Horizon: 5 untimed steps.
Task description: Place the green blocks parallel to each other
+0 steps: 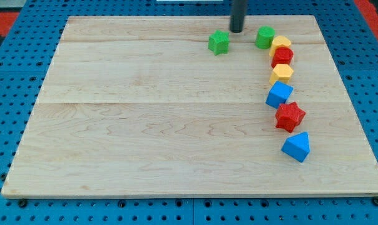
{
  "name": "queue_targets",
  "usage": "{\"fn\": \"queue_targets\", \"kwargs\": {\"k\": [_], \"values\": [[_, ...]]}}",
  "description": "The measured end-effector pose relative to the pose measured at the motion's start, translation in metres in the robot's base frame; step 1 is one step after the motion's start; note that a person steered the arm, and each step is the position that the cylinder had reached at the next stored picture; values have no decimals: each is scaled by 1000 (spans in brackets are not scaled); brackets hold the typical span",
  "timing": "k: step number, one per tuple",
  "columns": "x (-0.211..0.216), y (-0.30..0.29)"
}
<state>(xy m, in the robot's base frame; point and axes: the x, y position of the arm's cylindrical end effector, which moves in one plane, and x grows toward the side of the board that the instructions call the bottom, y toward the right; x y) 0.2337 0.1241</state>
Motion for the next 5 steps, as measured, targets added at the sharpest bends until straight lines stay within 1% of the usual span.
{"fn": "queue_targets", "kwargs": {"k": [1,2,3,4,5], "values": [[18,2],[14,-6],[69,-31],[88,-87],[68,-68]]}}
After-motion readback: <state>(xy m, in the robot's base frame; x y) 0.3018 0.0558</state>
